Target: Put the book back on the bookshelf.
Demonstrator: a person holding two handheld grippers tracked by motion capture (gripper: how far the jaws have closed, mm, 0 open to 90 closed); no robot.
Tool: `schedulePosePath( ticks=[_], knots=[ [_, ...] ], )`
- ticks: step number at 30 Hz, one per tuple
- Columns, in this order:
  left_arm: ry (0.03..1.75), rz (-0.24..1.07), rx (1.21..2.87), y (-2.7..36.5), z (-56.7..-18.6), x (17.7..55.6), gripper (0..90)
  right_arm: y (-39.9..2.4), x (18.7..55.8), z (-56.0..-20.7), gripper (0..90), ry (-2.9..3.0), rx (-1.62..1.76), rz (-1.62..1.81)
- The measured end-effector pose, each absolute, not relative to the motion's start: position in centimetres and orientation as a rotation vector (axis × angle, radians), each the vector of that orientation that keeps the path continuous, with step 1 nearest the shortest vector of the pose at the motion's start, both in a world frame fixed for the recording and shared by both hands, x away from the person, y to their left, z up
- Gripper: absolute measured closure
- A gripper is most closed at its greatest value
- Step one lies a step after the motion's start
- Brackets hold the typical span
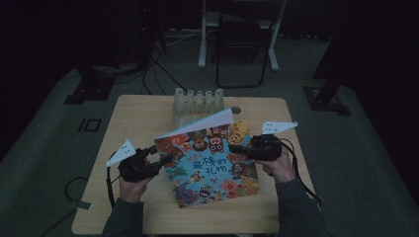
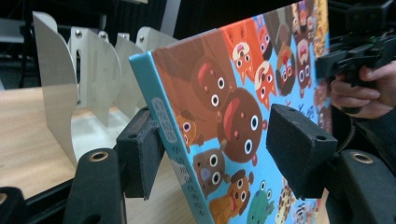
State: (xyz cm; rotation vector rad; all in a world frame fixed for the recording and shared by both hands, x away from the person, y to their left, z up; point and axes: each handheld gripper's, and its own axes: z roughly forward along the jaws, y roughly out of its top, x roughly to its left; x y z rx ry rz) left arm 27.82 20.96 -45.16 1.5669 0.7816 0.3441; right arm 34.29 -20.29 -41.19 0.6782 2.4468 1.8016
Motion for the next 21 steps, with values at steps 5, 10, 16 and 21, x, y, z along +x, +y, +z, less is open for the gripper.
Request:
schedulePosePath(
  ticks=[5, 10, 16, 21],
  knots=[
    [0.772, 0.376, 1.574, 20.8, -44.7, 27.4, 41.5, -20.6, 34.2, -41.6, 65.8, 2.424, 0.665, 1.802],
    [0.775, 0.397, 1.575, 20.7, -44.5, 27.3, 45.4, -20.7, 34.2, -41.7, 63.8, 2.406, 0.650, 1.790],
    [0.779, 0.438, 1.552, 20.6, -43.9, 27.4, 52.5, -20.6, 34.4, -41.6, 63.6, 2.381, 0.625, 1.795],
    [0.756, 0.463, 1.548, 20.5, -43.3, 27.0, 54.2, -20.8, 34.4, -41.5, 63.0, 2.359, 0.609, 1.800]
  ],
)
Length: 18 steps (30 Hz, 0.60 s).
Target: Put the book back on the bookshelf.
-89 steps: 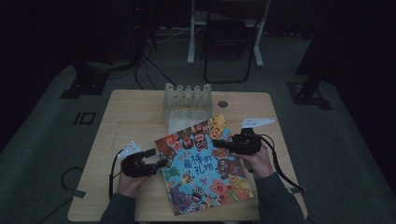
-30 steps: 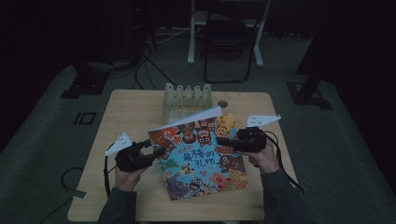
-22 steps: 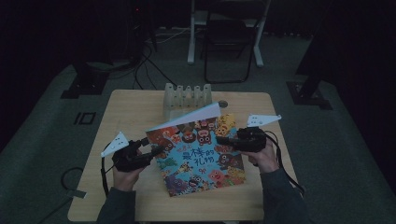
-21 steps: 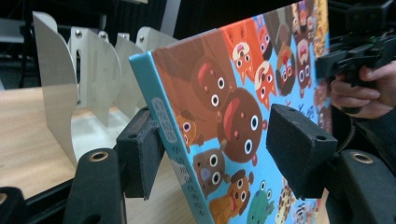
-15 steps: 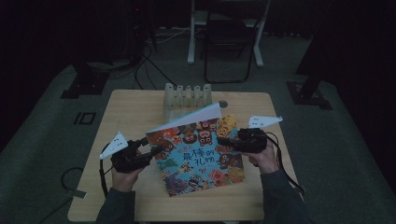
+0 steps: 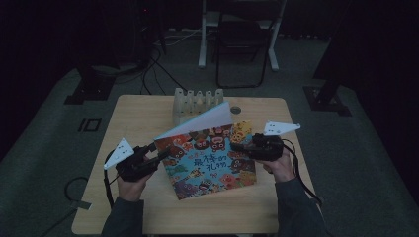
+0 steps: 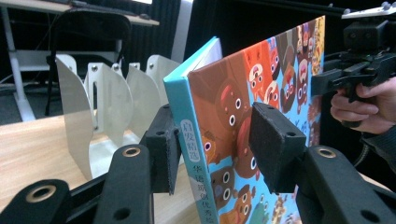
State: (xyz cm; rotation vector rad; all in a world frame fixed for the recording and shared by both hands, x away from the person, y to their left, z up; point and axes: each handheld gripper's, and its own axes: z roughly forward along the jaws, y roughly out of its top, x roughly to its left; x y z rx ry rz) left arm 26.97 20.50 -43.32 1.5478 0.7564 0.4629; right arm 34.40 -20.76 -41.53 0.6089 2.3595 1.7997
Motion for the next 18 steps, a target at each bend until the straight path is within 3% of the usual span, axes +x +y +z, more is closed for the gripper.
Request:
schedulePosePath(
  ticks=[18],
  knots=[
    [0.702, 0.503, 1.525, 20.74, -42.95, 26.08, 61.7, -20.46, 33.93, -42.07, 58.9, 2.336, 0.549, 1.746]
  ],
)
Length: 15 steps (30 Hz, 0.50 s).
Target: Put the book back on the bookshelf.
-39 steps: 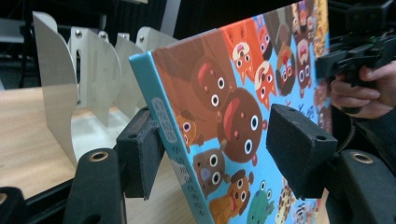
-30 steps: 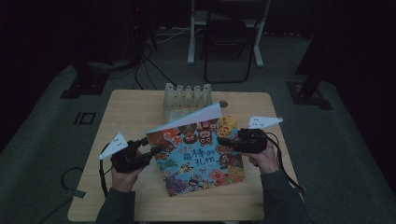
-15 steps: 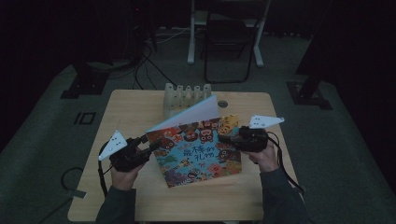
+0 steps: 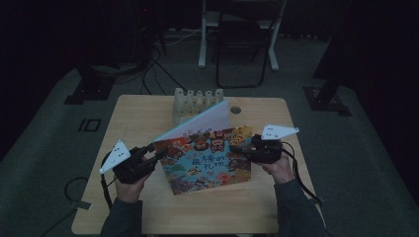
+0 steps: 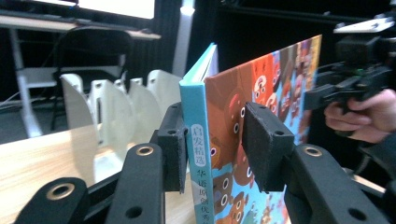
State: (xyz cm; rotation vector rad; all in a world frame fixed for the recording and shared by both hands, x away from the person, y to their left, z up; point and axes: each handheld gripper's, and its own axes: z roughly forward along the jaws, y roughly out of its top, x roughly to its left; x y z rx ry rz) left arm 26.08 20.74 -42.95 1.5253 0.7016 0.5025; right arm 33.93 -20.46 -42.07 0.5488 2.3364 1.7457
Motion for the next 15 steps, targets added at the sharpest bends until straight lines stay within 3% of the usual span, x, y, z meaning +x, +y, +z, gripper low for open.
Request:
schedulePosePath(
  ticks=[15],
  knots=[
    [0.576, 0.400, 1.595, 19.5, -43.8, 26.3, 57.4, -21.7, 33.2, -43.2, 54.6, 2.361, 0.528, 1.693]
  ],
)
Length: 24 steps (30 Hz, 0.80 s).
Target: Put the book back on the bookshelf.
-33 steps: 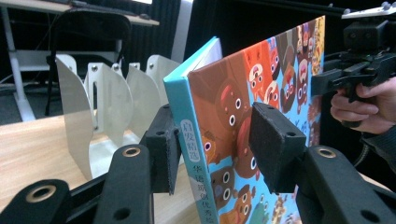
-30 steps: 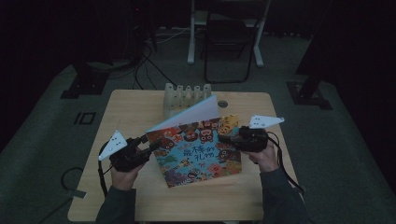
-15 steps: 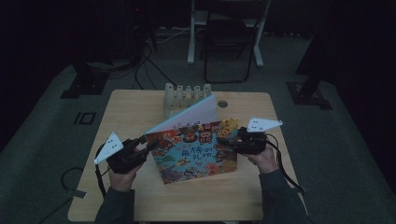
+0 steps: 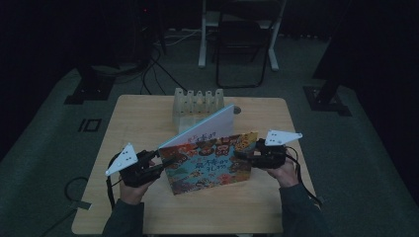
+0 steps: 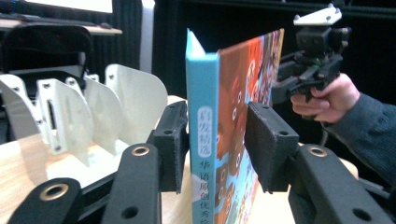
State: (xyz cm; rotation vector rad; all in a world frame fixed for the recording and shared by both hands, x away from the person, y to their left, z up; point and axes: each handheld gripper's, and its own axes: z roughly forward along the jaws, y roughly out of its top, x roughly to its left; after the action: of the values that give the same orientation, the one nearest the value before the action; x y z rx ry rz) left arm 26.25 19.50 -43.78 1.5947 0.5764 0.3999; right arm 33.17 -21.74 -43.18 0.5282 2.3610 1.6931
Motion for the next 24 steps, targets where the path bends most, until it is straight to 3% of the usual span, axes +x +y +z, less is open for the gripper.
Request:
schedulePosePath(
  ticks=[14, 24],
  knots=[
    [0.509, 0.341, 1.652, 18.2, -44.6, 26.4, 49.2, -22.9, 32.9, -44.2, 50.5, 2.386, 0.548, 1.663],
    [0.530, 0.365, 1.650, 17.7, -45.5, 26.2, 32.9, -22.7, 32.3, -44.2, 48.4, 2.385, 0.543, 1.564]
  ],
)
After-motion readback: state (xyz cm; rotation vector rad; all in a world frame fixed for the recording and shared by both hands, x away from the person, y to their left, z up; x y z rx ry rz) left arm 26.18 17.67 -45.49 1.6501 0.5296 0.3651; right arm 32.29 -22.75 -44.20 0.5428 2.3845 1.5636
